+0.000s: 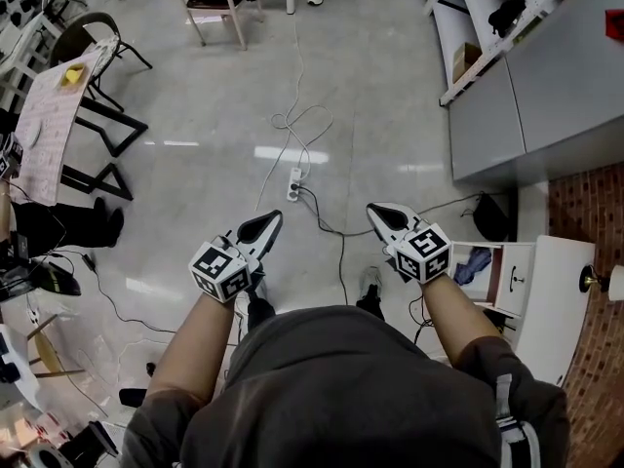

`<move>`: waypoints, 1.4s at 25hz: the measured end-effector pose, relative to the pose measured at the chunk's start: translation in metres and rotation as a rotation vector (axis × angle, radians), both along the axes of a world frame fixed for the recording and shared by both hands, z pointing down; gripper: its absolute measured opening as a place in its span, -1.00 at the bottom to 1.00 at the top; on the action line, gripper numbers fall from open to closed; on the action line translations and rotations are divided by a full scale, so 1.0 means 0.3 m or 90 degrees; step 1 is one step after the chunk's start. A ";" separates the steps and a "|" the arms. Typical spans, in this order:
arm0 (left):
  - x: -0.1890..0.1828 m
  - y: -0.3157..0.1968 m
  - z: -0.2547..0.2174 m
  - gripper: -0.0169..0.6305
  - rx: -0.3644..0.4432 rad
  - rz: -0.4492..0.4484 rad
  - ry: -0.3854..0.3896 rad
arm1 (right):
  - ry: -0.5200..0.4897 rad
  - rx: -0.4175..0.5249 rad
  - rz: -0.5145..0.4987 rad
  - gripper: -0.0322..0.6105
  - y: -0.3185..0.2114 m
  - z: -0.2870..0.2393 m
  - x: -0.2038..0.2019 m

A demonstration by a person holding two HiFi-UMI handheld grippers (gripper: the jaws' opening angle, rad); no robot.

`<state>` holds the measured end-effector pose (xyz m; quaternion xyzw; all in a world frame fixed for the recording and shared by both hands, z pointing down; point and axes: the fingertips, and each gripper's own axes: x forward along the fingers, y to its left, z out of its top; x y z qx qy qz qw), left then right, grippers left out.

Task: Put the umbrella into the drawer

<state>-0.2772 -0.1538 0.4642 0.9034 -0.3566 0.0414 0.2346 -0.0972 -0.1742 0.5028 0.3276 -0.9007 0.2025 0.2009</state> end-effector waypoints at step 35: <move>0.063 -0.007 -0.018 -0.93 0.006 0.027 -0.004 | -0.001 0.003 0.002 -0.92 0.001 0.003 0.053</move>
